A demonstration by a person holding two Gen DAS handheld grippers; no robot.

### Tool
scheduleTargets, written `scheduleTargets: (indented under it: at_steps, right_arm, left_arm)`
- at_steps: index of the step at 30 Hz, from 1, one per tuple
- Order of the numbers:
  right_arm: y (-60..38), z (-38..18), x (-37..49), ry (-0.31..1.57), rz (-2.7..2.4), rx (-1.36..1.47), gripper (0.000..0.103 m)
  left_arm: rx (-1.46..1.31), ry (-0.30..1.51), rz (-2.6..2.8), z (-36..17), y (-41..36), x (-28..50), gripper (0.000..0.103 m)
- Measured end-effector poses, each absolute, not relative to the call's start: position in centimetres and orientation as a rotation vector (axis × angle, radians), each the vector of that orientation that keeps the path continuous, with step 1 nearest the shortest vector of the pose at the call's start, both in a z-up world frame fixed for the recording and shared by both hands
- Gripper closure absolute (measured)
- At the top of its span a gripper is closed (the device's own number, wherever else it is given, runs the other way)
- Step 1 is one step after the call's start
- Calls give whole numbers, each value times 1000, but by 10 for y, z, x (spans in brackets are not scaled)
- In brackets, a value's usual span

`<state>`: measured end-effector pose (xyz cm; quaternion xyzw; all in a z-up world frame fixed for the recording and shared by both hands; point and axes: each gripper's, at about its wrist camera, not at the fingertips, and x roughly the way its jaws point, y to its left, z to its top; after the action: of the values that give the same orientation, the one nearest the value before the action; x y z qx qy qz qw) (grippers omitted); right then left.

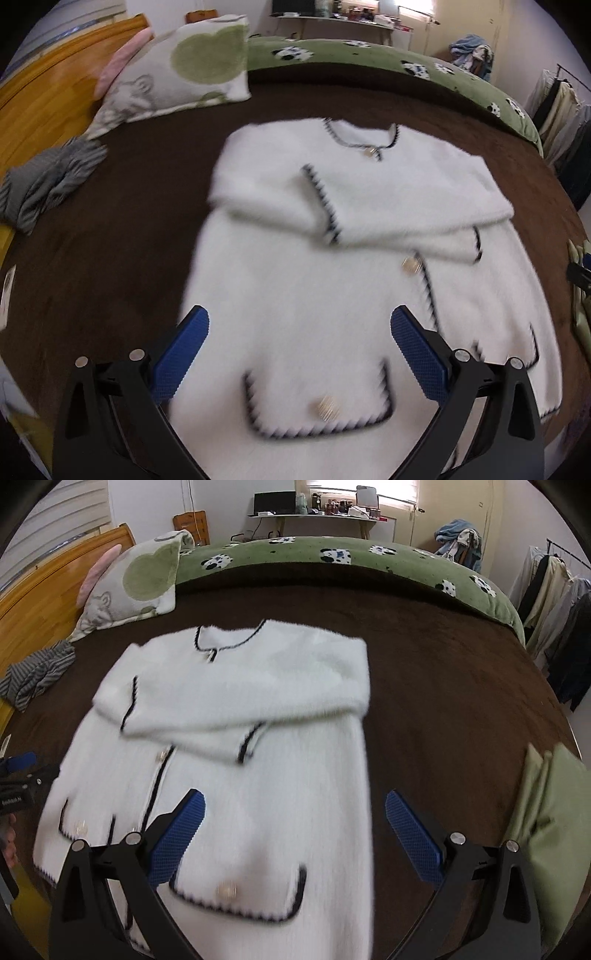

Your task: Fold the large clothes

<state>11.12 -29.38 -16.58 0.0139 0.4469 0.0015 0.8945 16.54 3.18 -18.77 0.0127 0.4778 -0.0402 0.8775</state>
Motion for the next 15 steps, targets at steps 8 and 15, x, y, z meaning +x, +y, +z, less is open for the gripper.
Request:
scheduleTargets:
  at_steps: [8, 15]
  right_arm:
    - [-307, -206, 36, 949, 0, 80, 6]
    - [-329, -243, 2, 966, -4, 202, 6]
  left_arm:
    - [25, 1014, -45, -216, 95, 96, 6]
    - [-100, 1026, -58, -246, 149, 52, 7]
